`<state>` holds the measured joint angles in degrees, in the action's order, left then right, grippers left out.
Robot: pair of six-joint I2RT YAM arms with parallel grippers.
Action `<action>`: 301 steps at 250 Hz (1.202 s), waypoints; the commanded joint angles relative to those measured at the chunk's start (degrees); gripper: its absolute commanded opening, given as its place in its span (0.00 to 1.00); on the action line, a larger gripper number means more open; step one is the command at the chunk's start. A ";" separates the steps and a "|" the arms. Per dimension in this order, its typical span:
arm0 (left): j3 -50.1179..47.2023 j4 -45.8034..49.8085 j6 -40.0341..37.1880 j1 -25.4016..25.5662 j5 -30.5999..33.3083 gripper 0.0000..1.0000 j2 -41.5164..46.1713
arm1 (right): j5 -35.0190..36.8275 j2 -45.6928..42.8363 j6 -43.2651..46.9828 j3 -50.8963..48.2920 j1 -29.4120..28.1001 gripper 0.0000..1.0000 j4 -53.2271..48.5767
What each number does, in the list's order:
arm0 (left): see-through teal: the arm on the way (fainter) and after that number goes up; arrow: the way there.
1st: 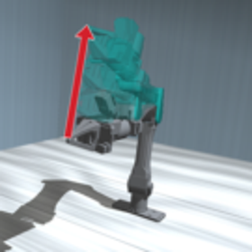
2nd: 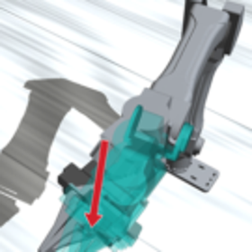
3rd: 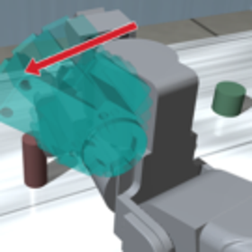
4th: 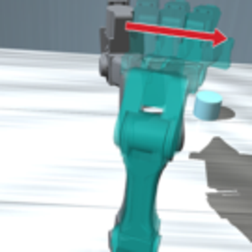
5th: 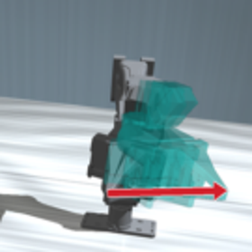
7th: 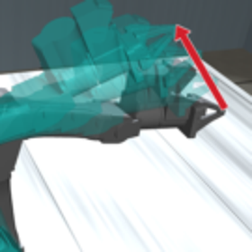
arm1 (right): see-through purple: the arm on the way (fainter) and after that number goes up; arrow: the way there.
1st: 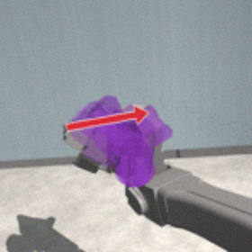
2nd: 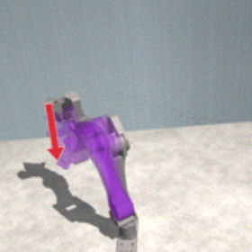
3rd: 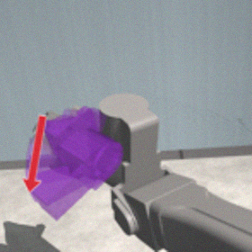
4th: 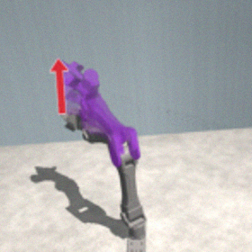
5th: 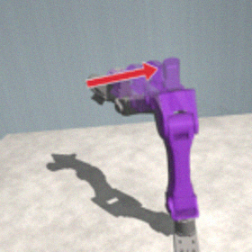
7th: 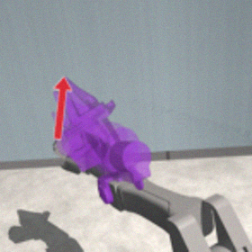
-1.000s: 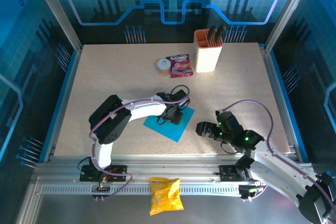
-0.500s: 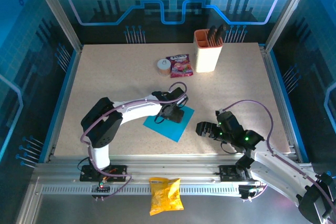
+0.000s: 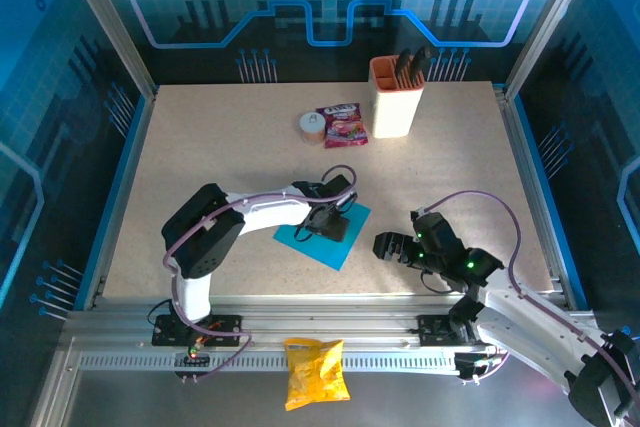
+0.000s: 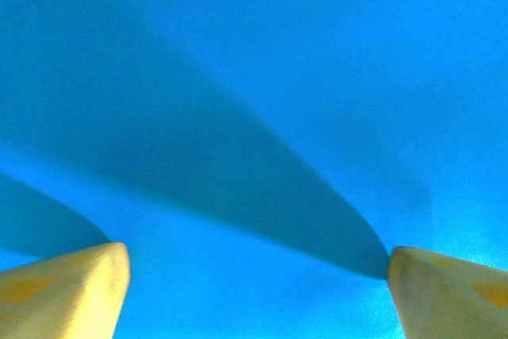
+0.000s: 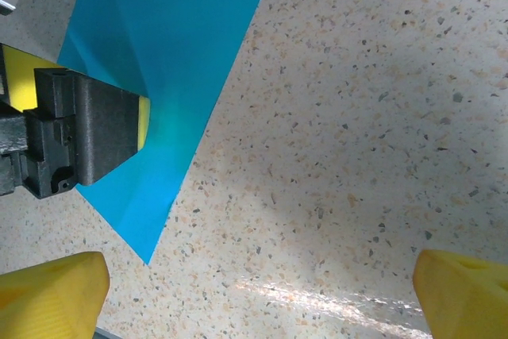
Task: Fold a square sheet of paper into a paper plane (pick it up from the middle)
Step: First fold in half a square sheet of paper at the center of the table.
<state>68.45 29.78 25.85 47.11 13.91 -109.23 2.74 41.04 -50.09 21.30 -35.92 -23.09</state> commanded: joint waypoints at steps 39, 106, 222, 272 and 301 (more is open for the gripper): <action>-3.84 0.00 1.68 -0.03 -0.08 0.76 0.18 | -0.23 -0.70 -0.12 -0.25 1.03 0.99 -1.34; -3.33 1.36 1.32 0.02 1.02 0.60 5.31 | -0.40 -0.43 -0.06 -0.12 1.12 0.99 -1.34; -4.23 -1.63 1.88 0.04 -1.37 0.40 17.82 | -0.70 0.18 -0.05 -0.21 1.44 0.99 -0.55; -9.83 -11.35 6.77 0.03 -8.70 0.41 25.46 | -1.13 1.79 0.69 0.54 2.00 0.99 0.36; -16.91 -20.39 13.69 0.06 -13.15 0.42 28.37 | -3.03 4.29 1.94 1.40 3.50 0.99 1.42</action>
<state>57.89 19.57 31.53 47.11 7.46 -83.50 2.07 43.38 -49.82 21.30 -34.28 -22.96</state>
